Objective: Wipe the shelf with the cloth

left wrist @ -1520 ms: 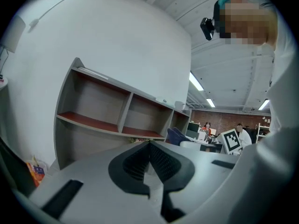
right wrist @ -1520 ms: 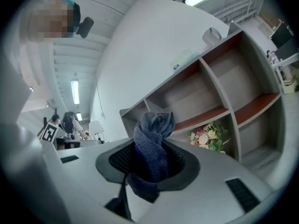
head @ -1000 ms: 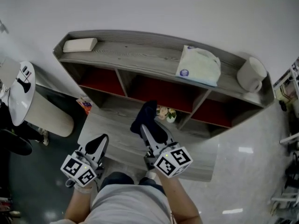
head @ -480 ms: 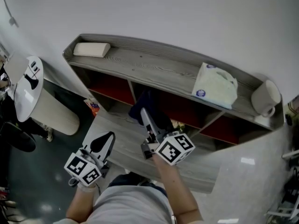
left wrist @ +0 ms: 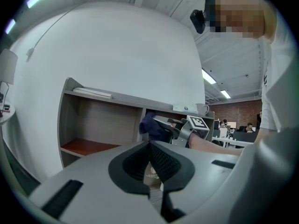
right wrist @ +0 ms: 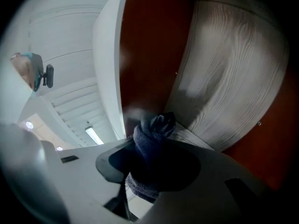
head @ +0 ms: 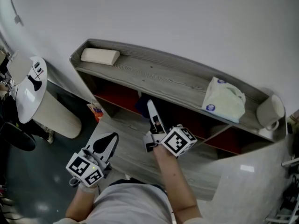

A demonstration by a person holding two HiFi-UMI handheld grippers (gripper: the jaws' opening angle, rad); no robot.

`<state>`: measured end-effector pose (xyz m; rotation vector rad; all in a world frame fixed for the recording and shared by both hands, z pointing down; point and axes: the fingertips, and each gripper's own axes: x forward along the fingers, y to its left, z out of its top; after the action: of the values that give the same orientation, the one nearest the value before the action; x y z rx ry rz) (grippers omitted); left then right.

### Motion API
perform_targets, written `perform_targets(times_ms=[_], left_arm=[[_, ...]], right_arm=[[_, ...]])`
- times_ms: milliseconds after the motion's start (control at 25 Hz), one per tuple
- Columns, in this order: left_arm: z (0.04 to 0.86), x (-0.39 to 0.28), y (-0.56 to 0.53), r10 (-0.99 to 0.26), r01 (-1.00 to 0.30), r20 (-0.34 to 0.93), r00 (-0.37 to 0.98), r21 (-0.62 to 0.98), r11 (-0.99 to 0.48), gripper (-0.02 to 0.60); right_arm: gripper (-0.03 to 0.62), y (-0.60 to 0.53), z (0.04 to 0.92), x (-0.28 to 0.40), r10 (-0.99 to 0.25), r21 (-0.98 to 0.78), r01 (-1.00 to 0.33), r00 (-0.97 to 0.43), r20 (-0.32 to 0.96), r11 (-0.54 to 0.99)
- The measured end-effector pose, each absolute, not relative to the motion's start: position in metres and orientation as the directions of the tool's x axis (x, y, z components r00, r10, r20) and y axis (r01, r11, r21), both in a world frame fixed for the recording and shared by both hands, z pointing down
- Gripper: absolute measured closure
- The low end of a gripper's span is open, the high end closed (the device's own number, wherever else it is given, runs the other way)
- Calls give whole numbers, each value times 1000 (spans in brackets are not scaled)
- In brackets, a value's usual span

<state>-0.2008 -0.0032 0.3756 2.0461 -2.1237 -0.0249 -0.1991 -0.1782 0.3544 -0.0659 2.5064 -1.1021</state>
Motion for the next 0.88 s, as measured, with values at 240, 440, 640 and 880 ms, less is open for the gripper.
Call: perform_targets(times_ms=[240, 440, 640, 880], left_arm=[[375, -213, -9, -993, -987, 114, -34, 152, 51, 568], [376, -218, -18, -993, -985, 110, -30, 166, 48, 568], [383, -218, -25, -992, -984, 121, -16, 173, 37, 568], [389, -223, -24, -991, -980, 130, -21, 196, 47, 568]], right_arm=[[462, -191, 355, -212, -224, -730, 108, -913, -341, 675], [461, -208, 349, -221, -240, -724, 97, -907, -347, 683], [461, -229, 372, -228, -289, -768, 44, -912, -292, 639], [462, -235, 414, -231, -336, -842, -42, -927, -168, 538]])
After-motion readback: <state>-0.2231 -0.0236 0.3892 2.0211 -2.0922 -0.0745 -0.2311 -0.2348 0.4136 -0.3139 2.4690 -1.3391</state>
